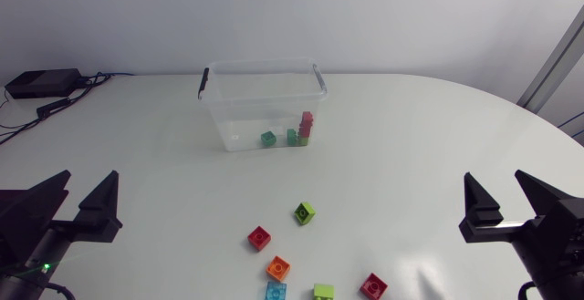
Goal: Place the duplo bricks in the container
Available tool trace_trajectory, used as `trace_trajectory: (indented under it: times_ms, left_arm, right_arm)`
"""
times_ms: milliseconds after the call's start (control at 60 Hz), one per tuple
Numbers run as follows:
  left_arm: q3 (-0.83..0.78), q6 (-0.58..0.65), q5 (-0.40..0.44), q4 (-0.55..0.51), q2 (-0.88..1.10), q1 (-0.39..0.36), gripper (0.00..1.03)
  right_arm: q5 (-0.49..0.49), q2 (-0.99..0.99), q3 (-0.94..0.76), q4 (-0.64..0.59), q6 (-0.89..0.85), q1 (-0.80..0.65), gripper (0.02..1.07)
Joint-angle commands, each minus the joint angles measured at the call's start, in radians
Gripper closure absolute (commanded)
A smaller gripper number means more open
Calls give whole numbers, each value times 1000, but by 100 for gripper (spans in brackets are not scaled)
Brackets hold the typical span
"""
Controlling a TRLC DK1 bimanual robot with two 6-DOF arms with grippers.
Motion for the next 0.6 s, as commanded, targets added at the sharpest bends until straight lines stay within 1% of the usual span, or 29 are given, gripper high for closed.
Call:
trace_trajectory:
  times_ms: [0, 517, 583]
  left_arm:
    - [-22, -6, -4, 4, -10, -6, 4]
    - [-22, -12, -3, 9, -12, -6, 5]
    - [4, -16, -3, -8, -12, -15, 5]
  right_arm:
    - [5, 1, -22, 4, 21, 7, 6]
    - [4, -10, -22, 10, 22, 10, 7]
    - [4, -8, -10, 10, 25, 17, 7]
